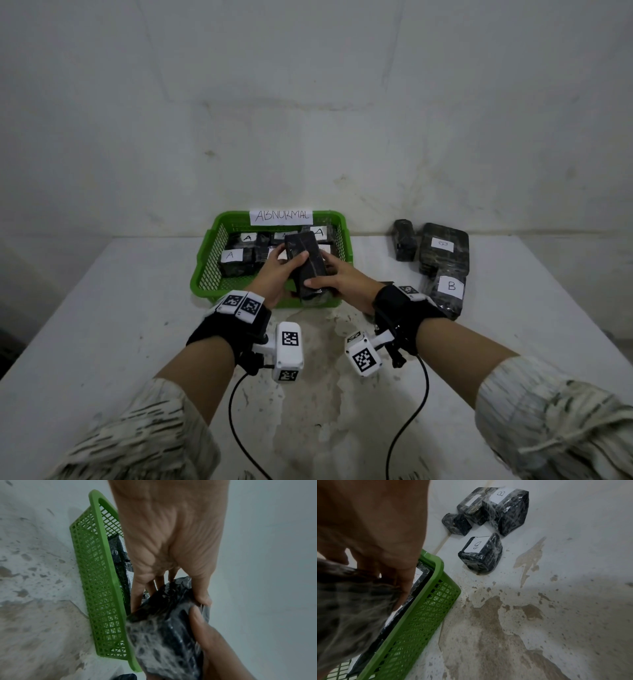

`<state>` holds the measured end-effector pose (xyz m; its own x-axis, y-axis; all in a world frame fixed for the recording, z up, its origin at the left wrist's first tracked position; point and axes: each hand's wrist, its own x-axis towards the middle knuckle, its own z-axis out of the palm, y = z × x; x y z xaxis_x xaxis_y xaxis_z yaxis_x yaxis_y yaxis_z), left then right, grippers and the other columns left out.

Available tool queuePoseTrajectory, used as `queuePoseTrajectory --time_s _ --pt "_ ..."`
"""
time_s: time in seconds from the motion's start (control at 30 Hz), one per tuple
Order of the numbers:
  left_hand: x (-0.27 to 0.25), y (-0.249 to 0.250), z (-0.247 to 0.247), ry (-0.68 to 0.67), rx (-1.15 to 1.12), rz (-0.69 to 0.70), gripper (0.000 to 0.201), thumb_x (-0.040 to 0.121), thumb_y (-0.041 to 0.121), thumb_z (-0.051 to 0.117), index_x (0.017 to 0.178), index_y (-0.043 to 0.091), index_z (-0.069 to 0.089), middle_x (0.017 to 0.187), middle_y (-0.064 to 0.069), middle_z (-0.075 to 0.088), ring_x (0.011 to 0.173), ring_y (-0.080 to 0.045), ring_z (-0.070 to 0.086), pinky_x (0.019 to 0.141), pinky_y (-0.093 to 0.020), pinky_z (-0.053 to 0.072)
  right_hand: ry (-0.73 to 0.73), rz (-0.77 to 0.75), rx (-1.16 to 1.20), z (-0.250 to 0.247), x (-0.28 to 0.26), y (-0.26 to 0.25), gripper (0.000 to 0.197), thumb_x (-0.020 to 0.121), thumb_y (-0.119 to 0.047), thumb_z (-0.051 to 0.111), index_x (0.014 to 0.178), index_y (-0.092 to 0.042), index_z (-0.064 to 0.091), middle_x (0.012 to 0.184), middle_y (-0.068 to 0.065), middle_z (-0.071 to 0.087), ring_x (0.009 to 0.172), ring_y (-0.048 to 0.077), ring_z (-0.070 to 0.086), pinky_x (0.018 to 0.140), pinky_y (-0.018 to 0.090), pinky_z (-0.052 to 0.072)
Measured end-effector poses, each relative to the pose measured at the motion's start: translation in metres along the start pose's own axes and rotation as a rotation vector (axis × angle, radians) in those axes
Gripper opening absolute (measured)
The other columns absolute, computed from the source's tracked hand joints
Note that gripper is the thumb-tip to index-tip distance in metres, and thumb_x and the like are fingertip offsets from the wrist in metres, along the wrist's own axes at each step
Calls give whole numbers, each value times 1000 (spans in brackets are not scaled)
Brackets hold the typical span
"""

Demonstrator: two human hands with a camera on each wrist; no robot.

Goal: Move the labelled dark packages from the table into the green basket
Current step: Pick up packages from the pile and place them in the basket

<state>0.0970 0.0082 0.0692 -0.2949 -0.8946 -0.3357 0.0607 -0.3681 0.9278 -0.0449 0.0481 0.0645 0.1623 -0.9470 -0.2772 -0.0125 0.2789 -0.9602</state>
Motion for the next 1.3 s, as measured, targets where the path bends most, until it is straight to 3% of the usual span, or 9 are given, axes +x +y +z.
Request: queuePoseTrajectory --time_s 0.13,0.27,0.4,0.5,0.6,0.83,1.03,1.2,1.3 --pt "-3 1 1 59 31 63 57 96 24 50 145 27 21 120 0 52 102 -21 54 83 -40 50 28 -1 58 9 -11 -9 52 96 -20 57 142 -31 37 136 5 53 126 22 49 104 33 39" --pt "-4 3 -3 -4 87 -47 43 99 46 31 135 24 41 129 -3 51 111 -23 52 84 -36 49 -26 -18 -18 8 -10 -11 65 97 -41 48 152 -42 12 161 1 16 147 24 18 115 49 19" --pt "-3 5 -10 -67 21 -133 62 98 54 18 134 13 45 131 -14 54 115 -34 56 88 -40 49 -48 -58 7 -1 -3 -6 85 86 -13 69 151 -34 18 145 6 44 130 31 47 101 38 45" --pt "-4 6 -12 -88 138 -207 70 96 57 14 139 8 38 135 -28 49 122 -42 51 95 -45 43 136 -58 -67 -8 0 -4 58 87 -27 69 139 -21 44 122 6 63 109 38 63 94 49 52" --pt "-15 10 -8 -101 505 -264 77 88 70 13 137 19 45 102 -16 63 86 -29 61 72 -31 46 257 -81 -128 -10 -1 -6 32 89 -42 62 113 -21 59 99 0 67 69 16 63 59 25 51" --pt "-16 14 11 -160 384 -98 50 98 45 35 137 15 43 136 -9 50 118 -23 49 102 -43 40 246 -32 -134 -7 -5 -8 20 93 -43 56 91 -24 61 89 -4 65 76 7 58 62 21 44" --pt "-5 10 8 -114 284 -89 53 93 48 47 137 18 43 134 -10 52 122 -30 49 99 -64 38 110 48 -63 -7 -4 0 35 95 -40 53 124 -21 57 114 0 64 108 18 59 97 34 46" --pt "-1 4 7 -109 226 -120 45 92 40 54 131 18 50 127 -10 57 119 -31 51 95 -68 39 128 9 -79 -4 -5 0 32 96 -25 55 126 -13 57 104 -1 66 89 10 63 72 21 49" --pt "3 3 5 -105 193 -115 39 93 30 55 129 15 51 126 -14 58 118 -34 54 96 -65 41 115 2 -83 -4 -3 1 36 95 -23 57 129 -13 55 111 2 65 93 10 63 77 23 50"
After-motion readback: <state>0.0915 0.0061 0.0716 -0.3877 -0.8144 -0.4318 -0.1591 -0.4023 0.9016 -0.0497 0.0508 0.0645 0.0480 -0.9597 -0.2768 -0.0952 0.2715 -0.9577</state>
